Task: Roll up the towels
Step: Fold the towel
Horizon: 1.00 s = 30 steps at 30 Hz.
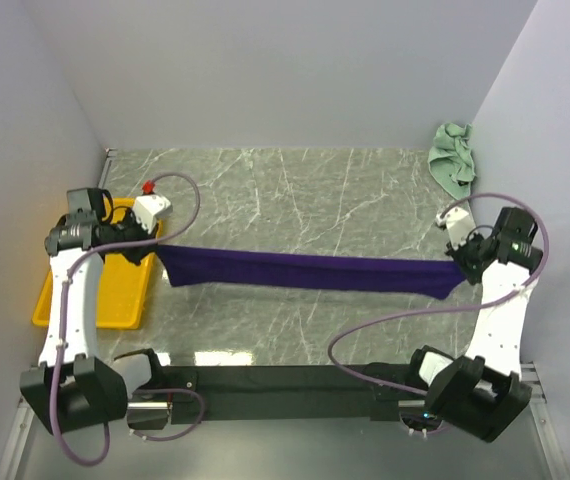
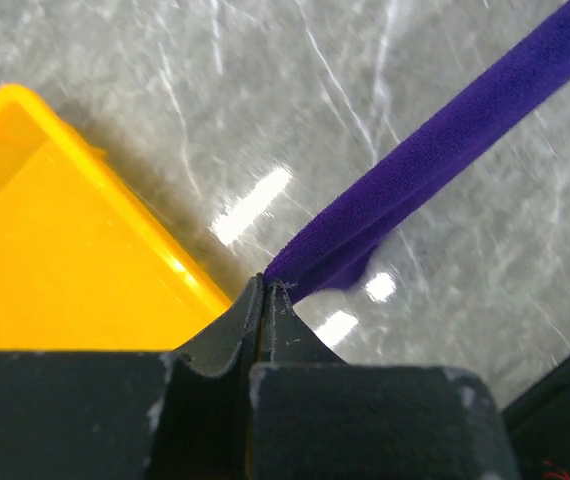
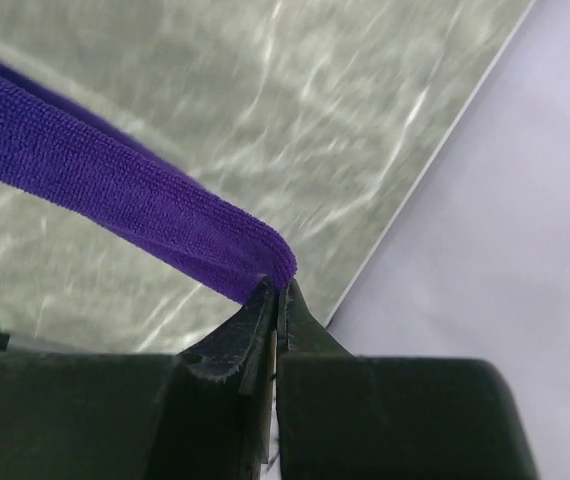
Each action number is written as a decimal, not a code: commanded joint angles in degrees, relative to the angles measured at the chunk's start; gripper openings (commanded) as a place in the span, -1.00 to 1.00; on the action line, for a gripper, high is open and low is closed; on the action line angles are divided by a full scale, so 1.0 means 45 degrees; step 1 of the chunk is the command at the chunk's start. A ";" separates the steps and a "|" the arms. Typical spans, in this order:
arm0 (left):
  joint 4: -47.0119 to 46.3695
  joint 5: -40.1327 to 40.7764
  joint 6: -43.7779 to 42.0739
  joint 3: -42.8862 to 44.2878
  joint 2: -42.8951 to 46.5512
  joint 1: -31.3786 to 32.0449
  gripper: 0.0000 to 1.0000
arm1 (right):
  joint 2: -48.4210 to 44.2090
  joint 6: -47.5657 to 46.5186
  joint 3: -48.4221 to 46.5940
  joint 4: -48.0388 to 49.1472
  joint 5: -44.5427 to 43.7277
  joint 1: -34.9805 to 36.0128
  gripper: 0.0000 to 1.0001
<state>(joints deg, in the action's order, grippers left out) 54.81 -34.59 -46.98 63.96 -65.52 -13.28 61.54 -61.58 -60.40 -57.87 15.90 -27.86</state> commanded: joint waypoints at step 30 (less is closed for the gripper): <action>-0.5149 0.3799 0.4208 0.4670 -1.1121 0.1838 -0.98 | 1.1887 0.3351 -0.5559 0.3934 -0.3084 0.2342 -0.80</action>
<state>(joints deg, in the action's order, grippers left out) 32.60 -22.46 -29.58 80.51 -113.19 -4.05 112.18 -48.01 -80.84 -41.63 8.27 -16.88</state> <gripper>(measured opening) 0.013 0.076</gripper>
